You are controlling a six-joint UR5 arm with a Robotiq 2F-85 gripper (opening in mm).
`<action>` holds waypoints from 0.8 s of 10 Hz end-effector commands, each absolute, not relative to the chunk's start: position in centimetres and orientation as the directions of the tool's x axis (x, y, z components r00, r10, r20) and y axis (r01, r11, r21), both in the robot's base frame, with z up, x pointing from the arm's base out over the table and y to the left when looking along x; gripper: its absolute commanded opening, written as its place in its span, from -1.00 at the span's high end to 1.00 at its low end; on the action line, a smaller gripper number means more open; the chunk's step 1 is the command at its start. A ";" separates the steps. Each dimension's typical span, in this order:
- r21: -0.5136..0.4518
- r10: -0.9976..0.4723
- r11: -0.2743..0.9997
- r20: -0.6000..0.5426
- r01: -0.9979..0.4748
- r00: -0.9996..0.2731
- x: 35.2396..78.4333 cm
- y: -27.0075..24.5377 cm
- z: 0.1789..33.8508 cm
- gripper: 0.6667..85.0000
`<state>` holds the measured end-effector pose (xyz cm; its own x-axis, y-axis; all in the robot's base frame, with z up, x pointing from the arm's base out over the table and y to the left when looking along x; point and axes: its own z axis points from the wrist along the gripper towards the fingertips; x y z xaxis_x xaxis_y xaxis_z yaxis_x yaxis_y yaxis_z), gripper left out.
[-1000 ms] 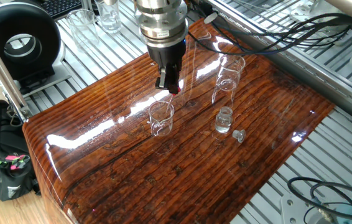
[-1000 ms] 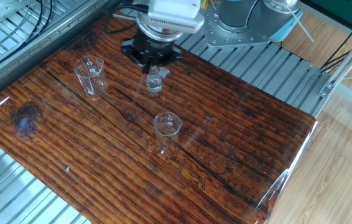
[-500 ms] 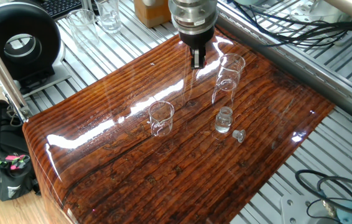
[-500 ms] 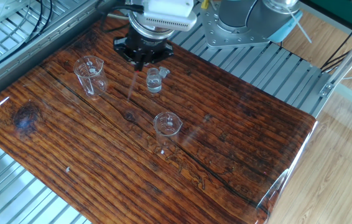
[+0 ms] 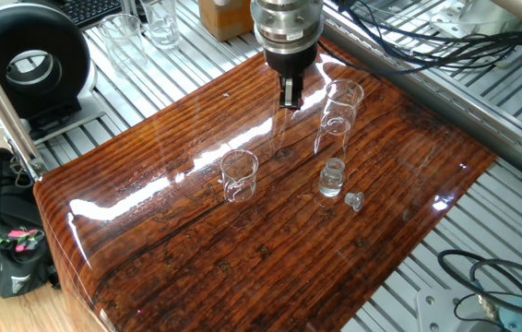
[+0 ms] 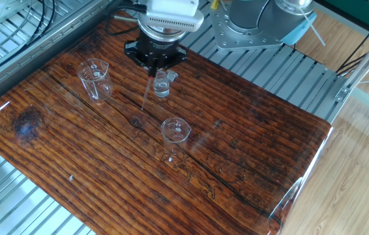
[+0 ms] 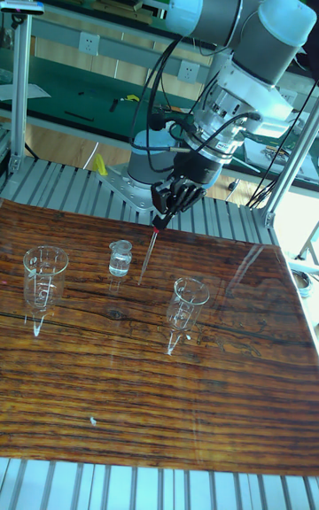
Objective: Transfer liquid using a dropper
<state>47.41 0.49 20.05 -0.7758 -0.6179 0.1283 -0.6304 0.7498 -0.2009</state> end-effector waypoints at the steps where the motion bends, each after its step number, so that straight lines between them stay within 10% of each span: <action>1: -0.205 -0.636 0.724 0.169 -0.658 -0.753 47.1 -1.9 21.1 0.97; 8: -0.346 -0.694 0.476 0.416 -0.809 -0.587 48.4 -13.7 24.9 0.97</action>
